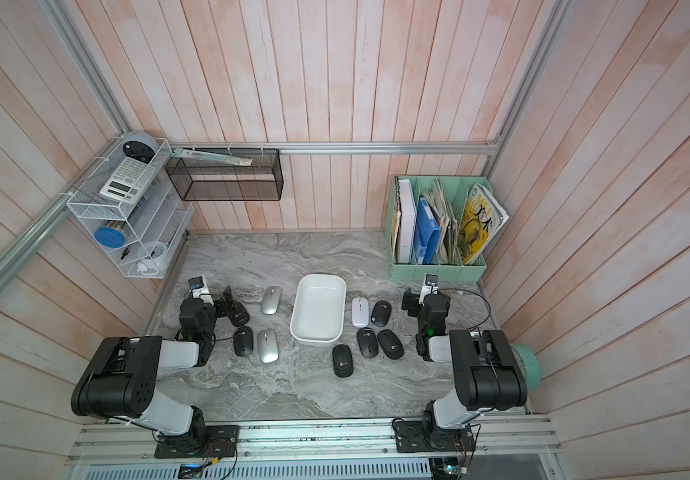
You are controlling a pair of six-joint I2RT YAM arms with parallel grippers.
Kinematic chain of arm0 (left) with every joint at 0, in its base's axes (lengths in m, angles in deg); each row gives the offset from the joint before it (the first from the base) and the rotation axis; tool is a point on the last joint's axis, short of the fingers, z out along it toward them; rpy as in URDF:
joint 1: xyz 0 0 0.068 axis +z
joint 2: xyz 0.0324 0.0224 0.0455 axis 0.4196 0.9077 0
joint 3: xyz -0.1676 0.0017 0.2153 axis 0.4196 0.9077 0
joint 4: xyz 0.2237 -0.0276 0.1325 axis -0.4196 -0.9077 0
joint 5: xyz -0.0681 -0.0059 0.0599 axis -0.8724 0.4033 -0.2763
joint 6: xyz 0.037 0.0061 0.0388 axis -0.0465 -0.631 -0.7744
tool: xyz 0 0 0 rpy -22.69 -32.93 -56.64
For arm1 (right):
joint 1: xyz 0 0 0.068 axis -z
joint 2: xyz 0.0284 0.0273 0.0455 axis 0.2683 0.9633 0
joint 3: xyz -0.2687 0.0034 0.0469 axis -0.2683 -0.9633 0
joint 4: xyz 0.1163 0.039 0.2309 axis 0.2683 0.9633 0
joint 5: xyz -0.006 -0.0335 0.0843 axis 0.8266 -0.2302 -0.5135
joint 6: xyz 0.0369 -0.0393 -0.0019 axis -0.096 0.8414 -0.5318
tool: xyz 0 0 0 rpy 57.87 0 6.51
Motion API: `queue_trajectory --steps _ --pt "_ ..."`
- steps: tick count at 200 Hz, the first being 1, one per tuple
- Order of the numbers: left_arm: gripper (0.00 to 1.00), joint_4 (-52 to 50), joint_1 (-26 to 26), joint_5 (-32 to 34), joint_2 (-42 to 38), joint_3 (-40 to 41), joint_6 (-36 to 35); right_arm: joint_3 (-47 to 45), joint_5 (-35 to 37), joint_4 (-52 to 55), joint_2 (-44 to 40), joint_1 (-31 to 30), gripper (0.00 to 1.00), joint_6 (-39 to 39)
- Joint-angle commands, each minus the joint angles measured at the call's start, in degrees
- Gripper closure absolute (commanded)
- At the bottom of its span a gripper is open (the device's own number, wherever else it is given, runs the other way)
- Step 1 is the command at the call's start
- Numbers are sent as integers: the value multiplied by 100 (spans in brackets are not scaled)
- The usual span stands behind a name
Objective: Put the mouse in the storage box
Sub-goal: Pick up the mouse from the center of the board.
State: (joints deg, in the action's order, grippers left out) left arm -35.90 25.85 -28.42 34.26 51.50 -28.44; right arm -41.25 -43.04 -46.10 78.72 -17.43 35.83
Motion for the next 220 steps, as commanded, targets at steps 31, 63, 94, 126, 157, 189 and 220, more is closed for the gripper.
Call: queue_trajectory --steps 31,63,94,126,157,189,220 --pt "0 -32 -16 -60 46 -101 -65 -12 -128 -51 44 21 2 -58" --pt "0 -35 -16 -58 47 -100 -75 -12 -127 -55 50 21 2 -60" --pt "0 -35 -16 -55 42 -107 -75 -12 -119 -55 46 23 2 -61" --pt "0 -27 -16 -61 42 -92 -75 -11 -120 -56 45 25 2 -56" --pt "0 -25 -16 -61 34 -100 -63 -7 -134 -55 50 25 2 -53" --pt "0 -18 -16 -56 40 -95 -67 -4 -136 -55 51 24 2 -54" --pt "0 256 -49 -131 -61 104 -192 -90 -127 -184 -10 7 2 -38"
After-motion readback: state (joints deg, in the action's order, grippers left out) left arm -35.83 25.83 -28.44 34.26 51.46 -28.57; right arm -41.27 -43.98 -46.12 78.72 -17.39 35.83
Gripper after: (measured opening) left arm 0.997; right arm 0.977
